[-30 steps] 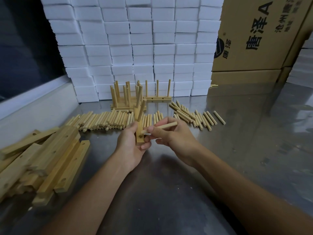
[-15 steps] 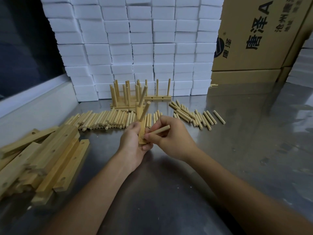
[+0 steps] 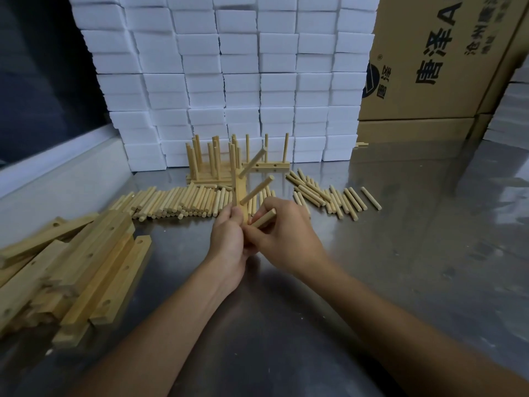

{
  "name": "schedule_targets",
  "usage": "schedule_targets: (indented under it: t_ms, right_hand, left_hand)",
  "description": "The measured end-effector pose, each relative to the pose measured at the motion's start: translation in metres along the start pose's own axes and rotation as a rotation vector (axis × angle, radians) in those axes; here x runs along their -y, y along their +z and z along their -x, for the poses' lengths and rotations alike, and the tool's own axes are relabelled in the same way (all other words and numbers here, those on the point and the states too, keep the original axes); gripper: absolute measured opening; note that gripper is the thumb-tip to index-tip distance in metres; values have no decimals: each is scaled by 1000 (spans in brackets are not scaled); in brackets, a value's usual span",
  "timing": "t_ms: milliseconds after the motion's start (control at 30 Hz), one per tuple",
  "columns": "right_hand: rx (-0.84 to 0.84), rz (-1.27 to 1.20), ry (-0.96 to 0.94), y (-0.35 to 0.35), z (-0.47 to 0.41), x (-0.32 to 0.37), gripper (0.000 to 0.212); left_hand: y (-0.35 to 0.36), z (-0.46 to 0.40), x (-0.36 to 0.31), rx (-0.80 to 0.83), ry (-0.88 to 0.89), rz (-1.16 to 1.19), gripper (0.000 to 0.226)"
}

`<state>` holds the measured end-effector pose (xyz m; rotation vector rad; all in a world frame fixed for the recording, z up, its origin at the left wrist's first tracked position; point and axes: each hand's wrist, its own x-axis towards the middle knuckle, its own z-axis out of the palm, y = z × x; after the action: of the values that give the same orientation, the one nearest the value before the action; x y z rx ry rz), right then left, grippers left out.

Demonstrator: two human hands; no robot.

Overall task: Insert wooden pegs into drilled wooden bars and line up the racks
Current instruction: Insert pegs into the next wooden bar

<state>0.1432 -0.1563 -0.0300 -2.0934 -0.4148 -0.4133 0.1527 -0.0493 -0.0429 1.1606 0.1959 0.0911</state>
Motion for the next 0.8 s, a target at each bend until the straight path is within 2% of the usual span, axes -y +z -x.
schedule_targets:
  t_ms: [100, 200, 333, 467, 700, 800]
  right_hand:
    - [-36, -47, 12, 2, -1, -3, 20]
    - [-15, -112, 15, 1, 1, -6, 17]
    - [55, -129, -61, -1, 4, -11, 4]
    - [36, -149, -82, -1, 4, -12, 8]
    - [-38, -261, 12, 6, 5, -11, 16]
    - [-56, -222, 30, 10, 5, -11, 14]
  left_hand:
    - [1, 0, -2, -12, -20, 10, 33]
    - [1, -2, -1, -21, -24, 32, 22]
    - [-2, -2, -2, -14, -67, 109, 28]
    - [-1, 1, -4, 6, -128, 103, 40]
    - [1, 2, -3, -50, -146, 153, 34]
    - [1, 3, -5, -45, -147, 185, 33]
